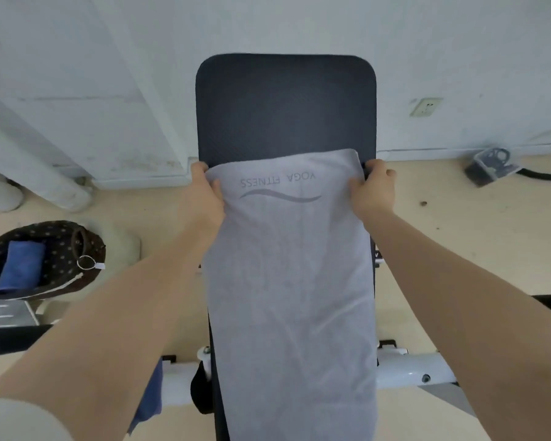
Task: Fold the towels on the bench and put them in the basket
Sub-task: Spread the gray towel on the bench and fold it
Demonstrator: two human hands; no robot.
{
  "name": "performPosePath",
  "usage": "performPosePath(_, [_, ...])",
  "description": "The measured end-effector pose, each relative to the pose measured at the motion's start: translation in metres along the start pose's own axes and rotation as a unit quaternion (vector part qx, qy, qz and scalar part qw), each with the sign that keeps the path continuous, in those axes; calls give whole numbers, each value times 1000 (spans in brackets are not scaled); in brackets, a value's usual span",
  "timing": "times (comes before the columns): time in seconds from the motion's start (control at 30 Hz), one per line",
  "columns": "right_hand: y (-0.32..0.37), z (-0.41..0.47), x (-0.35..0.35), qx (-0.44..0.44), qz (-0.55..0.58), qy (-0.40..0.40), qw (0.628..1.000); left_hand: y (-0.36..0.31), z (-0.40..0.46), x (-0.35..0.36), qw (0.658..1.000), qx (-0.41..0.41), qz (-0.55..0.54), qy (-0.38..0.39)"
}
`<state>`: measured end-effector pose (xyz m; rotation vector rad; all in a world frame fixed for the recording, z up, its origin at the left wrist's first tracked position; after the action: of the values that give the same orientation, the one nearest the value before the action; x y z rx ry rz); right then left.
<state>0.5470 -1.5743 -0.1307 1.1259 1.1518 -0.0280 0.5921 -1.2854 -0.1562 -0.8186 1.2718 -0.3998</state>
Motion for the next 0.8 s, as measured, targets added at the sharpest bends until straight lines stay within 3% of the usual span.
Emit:
performPosePath(0.13, [8, 17, 3, -3, 39, -22, 999, -15, -1, -3, 999, -13, 44, 16])
performPosePath(0.27, [21, 35, -4, 81, 151, -37, 985, -38, 12, -3, 993, -79, -80, -25])
performPosePath(0.43, [47, 72, -16, 137, 283, -16, 949, -88, 49, 0, 984, -37, -154, -80])
performPosePath(0.63, [50, 71, -13, 40, 221, 10, 974, -75, 58, 7, 966, -120, -222, -60])
performPosePath(0.8, [45, 64, -6, 3, 181, -13, 983, -69, 66, 9, 965, -106, -236, -35])
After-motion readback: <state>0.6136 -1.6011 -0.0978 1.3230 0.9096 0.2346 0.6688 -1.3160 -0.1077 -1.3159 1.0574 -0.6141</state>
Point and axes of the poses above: each hand's wrist, its own z-axis towards the middle knuckle, its own x-axis out of the palm, y = z × x, the point moved 3 cm from there along z, towards the middle knuckle, and after that the axes turned 13 degrees about -y, right-handed, at the moved point
